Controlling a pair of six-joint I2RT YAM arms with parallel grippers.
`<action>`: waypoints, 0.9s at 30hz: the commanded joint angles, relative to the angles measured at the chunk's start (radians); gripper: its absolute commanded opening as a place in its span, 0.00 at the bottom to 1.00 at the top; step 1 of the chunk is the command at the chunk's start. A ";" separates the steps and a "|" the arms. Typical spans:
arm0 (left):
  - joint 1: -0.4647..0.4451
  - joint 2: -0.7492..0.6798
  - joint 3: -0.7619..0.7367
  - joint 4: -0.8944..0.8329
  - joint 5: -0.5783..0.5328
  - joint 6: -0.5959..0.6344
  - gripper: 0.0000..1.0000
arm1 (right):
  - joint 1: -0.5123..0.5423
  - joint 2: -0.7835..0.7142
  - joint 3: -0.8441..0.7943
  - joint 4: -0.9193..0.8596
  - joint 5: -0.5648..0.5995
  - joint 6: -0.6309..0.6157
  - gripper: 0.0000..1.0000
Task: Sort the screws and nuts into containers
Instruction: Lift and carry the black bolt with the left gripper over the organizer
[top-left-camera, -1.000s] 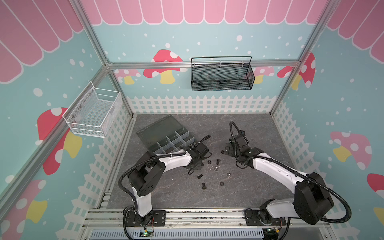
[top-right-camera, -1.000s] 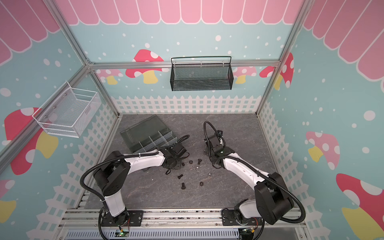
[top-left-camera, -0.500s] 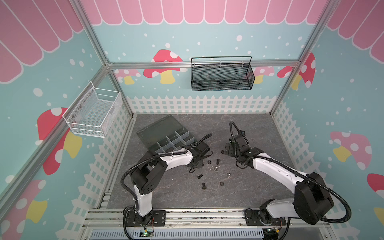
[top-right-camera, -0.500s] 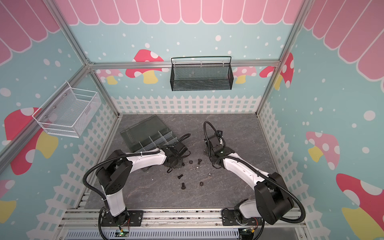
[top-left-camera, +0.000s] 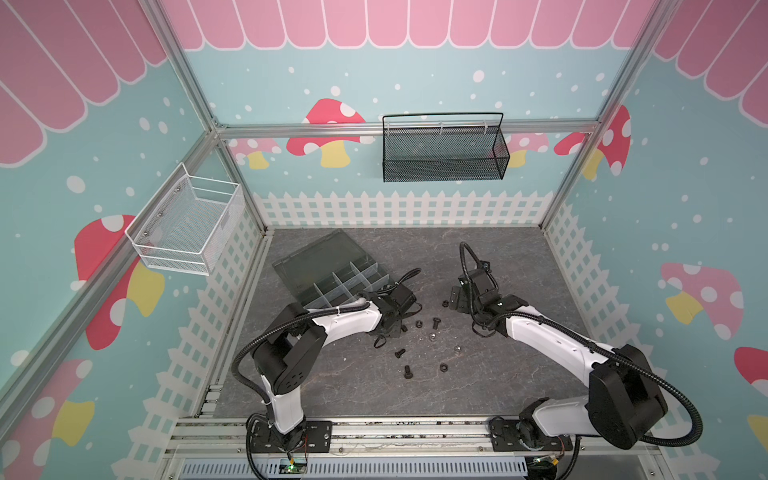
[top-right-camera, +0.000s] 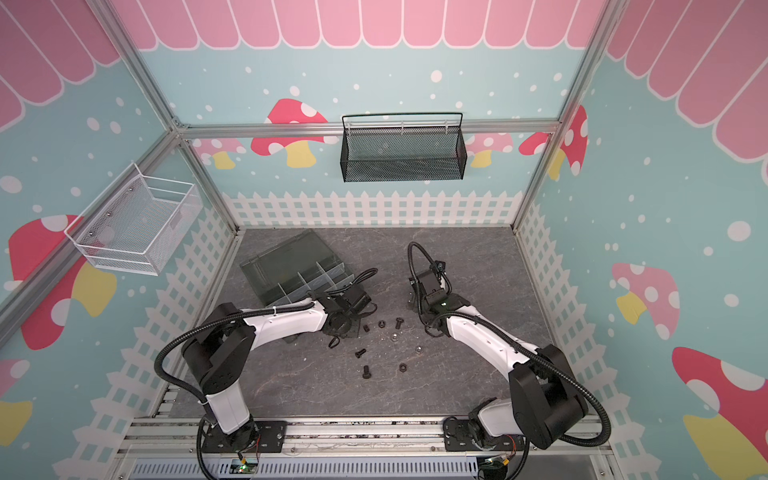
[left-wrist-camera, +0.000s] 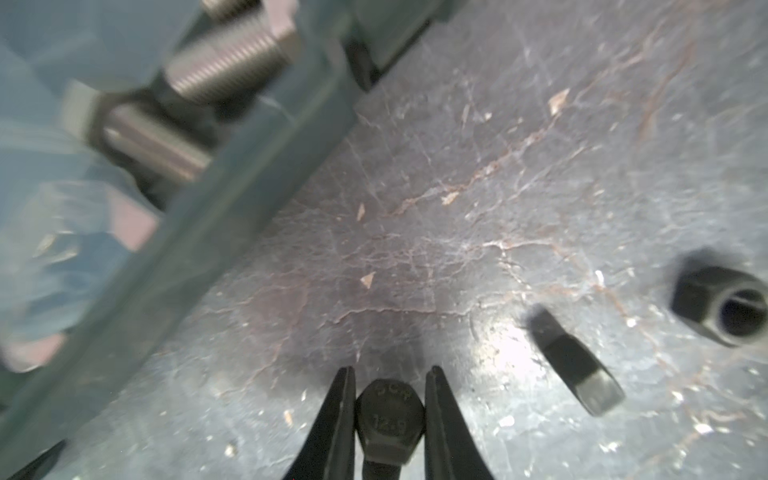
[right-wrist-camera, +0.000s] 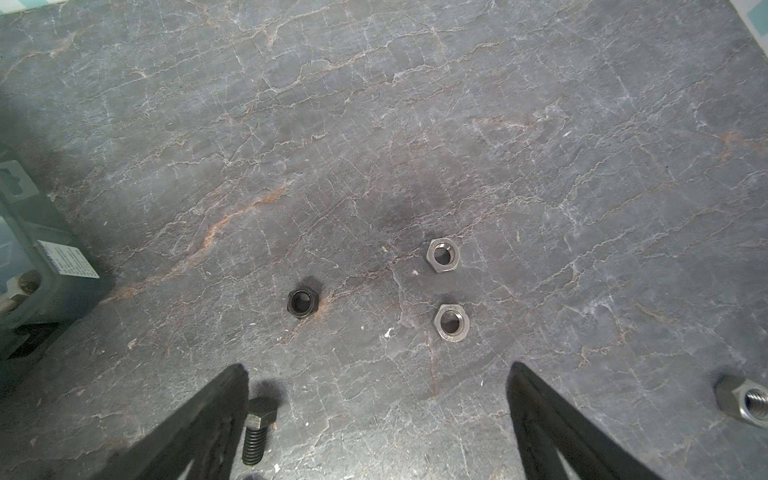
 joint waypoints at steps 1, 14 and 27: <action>0.022 -0.097 -0.005 -0.009 -0.061 0.003 0.08 | -0.004 -0.029 -0.002 0.004 0.012 0.019 0.98; 0.268 -0.316 -0.078 0.008 -0.128 0.063 0.06 | -0.004 -0.036 -0.001 0.006 -0.001 0.022 0.98; 0.458 -0.237 -0.051 0.082 -0.042 0.134 0.06 | -0.005 -0.026 0.013 0.005 -0.013 0.023 0.98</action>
